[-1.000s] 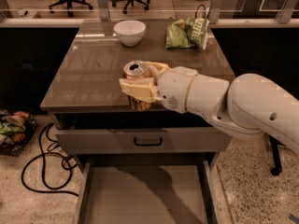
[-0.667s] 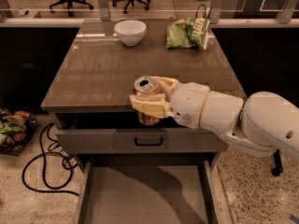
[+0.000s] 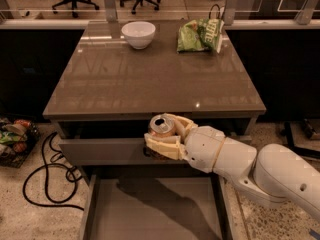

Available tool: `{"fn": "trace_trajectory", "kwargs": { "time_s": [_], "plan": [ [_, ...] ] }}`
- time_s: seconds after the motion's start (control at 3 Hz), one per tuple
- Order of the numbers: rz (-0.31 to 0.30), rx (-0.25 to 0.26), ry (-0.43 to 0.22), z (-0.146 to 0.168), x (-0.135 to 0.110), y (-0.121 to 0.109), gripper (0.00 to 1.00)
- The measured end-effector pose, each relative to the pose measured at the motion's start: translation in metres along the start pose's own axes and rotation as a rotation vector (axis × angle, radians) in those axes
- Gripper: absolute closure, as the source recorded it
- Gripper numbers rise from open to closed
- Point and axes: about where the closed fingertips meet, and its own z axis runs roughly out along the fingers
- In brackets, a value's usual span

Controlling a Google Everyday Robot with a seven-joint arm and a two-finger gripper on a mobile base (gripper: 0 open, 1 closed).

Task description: Place orange can into middle drawer

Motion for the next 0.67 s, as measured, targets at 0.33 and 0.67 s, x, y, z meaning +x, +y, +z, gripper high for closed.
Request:
{"fn": "trace_trajectory", "kwargs": {
  "time_s": [0.33, 0.67],
  "plan": [
    [0.0, 0.0, 0.0, 0.0, 0.0, 0.0, 1.0],
    [-0.011, -0.019, 0.038, -0.009, 0.016, -0.003, 1.0]
  ]
}}
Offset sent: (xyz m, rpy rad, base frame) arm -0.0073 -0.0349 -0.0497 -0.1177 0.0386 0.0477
